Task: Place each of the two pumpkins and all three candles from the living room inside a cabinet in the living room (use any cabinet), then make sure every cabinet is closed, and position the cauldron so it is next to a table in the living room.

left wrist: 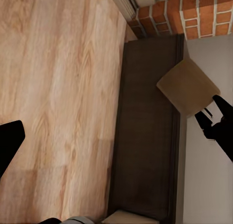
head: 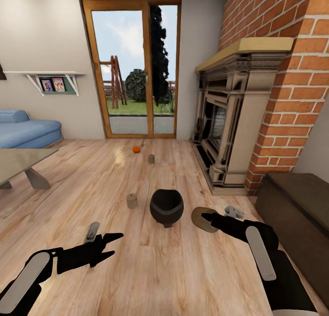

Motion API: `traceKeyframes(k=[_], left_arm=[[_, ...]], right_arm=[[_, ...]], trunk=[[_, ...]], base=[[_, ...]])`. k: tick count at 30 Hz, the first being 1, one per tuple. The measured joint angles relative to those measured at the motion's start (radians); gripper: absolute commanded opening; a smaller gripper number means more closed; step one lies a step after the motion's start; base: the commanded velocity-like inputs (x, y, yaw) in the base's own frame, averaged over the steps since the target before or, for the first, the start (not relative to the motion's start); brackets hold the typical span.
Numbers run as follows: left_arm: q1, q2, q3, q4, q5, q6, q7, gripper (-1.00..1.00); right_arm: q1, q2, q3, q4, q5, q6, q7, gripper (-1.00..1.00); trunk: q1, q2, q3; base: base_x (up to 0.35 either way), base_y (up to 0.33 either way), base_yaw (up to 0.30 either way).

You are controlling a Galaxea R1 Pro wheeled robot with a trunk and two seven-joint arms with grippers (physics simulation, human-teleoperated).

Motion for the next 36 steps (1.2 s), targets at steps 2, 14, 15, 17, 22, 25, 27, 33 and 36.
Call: traceKeyframes(k=[2, 14, 15, 17, 22, 25, 27, 33, 36], left_arm=[[0.000, 0.000, 0.000, 0.000, 0.000, 0.000, 0.001, 1.00], [0.000, 0.000, 0.000, 0.000, 0.000, 0.000, 0.001, 1.00], [0.000, 0.000, 0.000, 0.000, 0.000, 0.000, 0.001, 1.00], [0.000, 0.000, 0.000, 0.000, 0.000, 0.000, 0.001, 1.00], [0.000, 0.000, 0.000, 0.000, 0.000, 0.000, 0.001, 1.00], [0.000, 0.000, 0.000, 0.000, 0.000, 0.000, 0.001, 1.00], [0.000, 0.000, 0.000, 0.000, 0.000, 0.000, 0.001, 1.00], [0.000, 0.000, 0.000, 0.000, 0.000, 0.000, 0.001, 1.00], [0.000, 0.000, 0.000, 0.000, 0.000, 0.000, 0.001, 1.00]], right_arm=[[0.001, 0.000, 0.000, 0.002, 0.001, -0.001, 0.000, -1.00], [0.000, -0.002, 0.001, 0.005, 0.002, -0.003, 0.002, -1.00], [0.000, -0.002, 0.000, 0.005, -0.001, -0.003, 0.005, -1.00], [0.000, -0.002, 0.000, 0.006, -0.003, -0.003, 0.012, -1.00], [0.000, -0.002, -0.001, 0.007, -0.004, -0.003, 0.024, -1.00], [0.000, -0.002, -0.001, 0.007, -0.005, -0.004, 0.025, -1.00], [0.000, -0.002, -0.001, 0.007, -0.005, -0.004, 0.026, -1.00], [0.000, -0.002, -0.001, 0.007, -0.010, -0.005, 0.027, -1.00], [0.000, -0.002, -0.001, 0.008, -0.010, -0.005, 0.027, -1.00]], trunk=[[0.000, 0.000, 0.000], [0.000, 0.000, 0.000], [0.000, 0.000, 0.000], [0.000, 0.000, 0.000], [0.000, 0.000, 0.000], [0.000, 0.000, 0.000], [0.000, 0.000, 0.000], [0.001, 0.000, 0.000], [0.001, 0.000, 0.000]], base=[[0.341, 0.000, 0.000], [0.340, 0.017, 0.000], [0.327, 0.107, 0.000], [0.323, 0.117, 0.000], [0.319, 0.047, 0.000], [0.299, 0.005, 0.000], [0.175, 0.001, 0.000], [0.035, 0.000, 0.000], [0.018, 0.006, 0.000]])
